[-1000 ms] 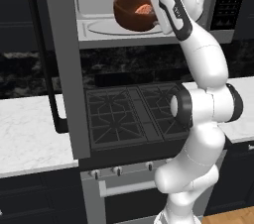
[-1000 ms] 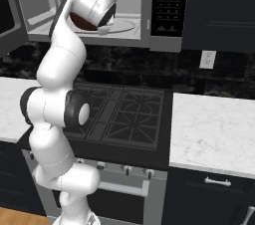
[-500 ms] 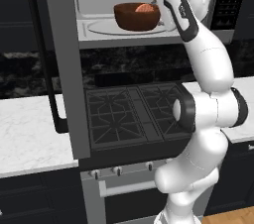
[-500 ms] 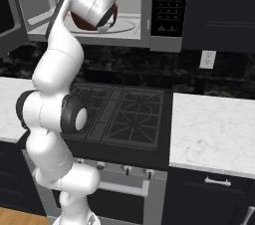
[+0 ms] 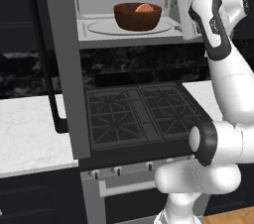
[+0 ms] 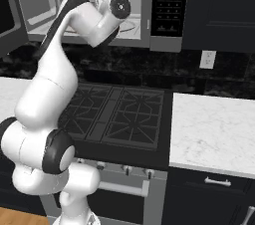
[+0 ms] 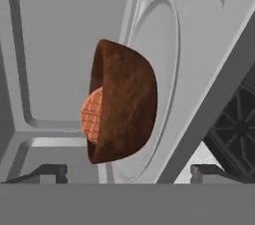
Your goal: Open the microwave, place the bowl with waffle inside the microwave, then close the microwave door and turn it on.
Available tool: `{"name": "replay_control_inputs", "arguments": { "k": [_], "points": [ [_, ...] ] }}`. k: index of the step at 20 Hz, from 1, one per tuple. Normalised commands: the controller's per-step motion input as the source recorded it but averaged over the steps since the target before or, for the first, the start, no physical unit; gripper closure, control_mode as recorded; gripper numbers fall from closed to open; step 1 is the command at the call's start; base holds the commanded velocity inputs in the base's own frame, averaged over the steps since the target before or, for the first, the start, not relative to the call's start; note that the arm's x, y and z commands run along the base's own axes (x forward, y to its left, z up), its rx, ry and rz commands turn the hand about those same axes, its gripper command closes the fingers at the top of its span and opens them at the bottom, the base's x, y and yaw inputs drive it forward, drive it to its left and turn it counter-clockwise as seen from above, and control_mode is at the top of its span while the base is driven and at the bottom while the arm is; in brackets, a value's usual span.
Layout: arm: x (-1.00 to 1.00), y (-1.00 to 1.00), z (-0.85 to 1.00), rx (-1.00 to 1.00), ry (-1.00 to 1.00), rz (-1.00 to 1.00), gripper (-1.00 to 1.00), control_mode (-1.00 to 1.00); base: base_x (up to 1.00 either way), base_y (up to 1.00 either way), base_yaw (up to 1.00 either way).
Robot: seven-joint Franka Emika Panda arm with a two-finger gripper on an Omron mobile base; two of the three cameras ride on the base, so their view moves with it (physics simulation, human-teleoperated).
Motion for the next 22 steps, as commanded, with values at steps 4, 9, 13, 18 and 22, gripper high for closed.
{"name": "replay_control_inputs", "arguments": {
  "k": [4, 9, 13, 18, 22],
  "points": [
    [-1.0, -0.13, -0.37, -0.19, -0.26, -0.01, -1.0, -1.0, 0.0, 0.0, 0.0],
    [-0.66, 0.05, -0.56, -0.42, -0.19, -0.02, -1.0, -1.0, 0.0, 0.0, 0.0],
    [-0.05, 0.01, -0.59, -0.28, -0.01, 0.0, -1.0, -1.0, 0.0, 0.0, 0.0],
    [-0.37, 0.01, -0.1, -0.32, -0.17, -0.09, -1.0, -1.0, 0.0, 0.0, 0.0],
    [-0.28, 0.01, -0.32, -0.37, -0.13, -0.22, -1.0, -1.0, 0.0, 0.0, 0.0]
  ]
}}
